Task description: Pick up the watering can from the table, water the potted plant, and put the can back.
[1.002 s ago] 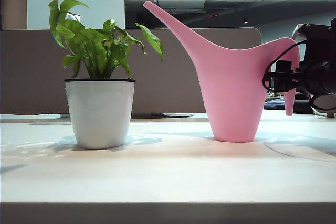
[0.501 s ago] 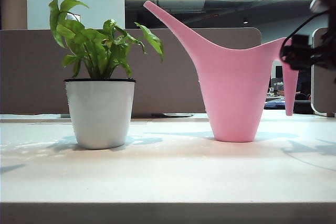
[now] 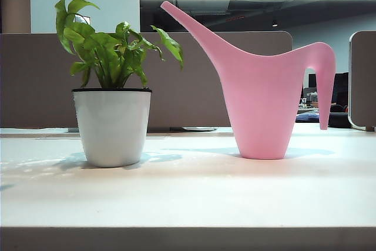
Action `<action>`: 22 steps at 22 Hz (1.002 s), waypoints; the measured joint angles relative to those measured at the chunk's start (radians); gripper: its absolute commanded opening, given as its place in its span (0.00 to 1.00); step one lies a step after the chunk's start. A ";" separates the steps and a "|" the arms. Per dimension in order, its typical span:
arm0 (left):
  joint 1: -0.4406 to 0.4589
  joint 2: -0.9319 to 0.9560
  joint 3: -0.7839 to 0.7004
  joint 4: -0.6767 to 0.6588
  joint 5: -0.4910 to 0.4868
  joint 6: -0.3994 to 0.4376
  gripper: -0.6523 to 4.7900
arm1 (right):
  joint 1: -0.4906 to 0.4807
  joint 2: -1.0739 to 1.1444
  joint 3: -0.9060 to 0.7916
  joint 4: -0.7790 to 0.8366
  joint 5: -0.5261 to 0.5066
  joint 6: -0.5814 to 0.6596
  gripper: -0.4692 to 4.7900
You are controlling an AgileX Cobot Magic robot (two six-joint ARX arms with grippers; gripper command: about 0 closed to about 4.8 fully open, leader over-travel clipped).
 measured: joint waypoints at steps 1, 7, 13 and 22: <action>0.000 -0.024 -0.028 0.006 0.000 0.000 0.11 | 0.000 -0.064 0.000 -0.056 0.000 0.000 0.08; 0.001 -0.113 -0.170 0.050 -0.003 -0.107 0.11 | 0.008 -0.550 0.001 -0.643 0.000 -0.001 0.08; 0.000 -0.134 -0.385 0.382 -0.006 -0.011 0.11 | 0.011 -0.561 0.032 -0.933 -0.003 -0.001 0.08; 0.000 -0.133 -0.668 0.688 -0.026 -0.066 0.11 | 0.011 -0.558 -0.080 -0.888 -0.003 -0.001 0.09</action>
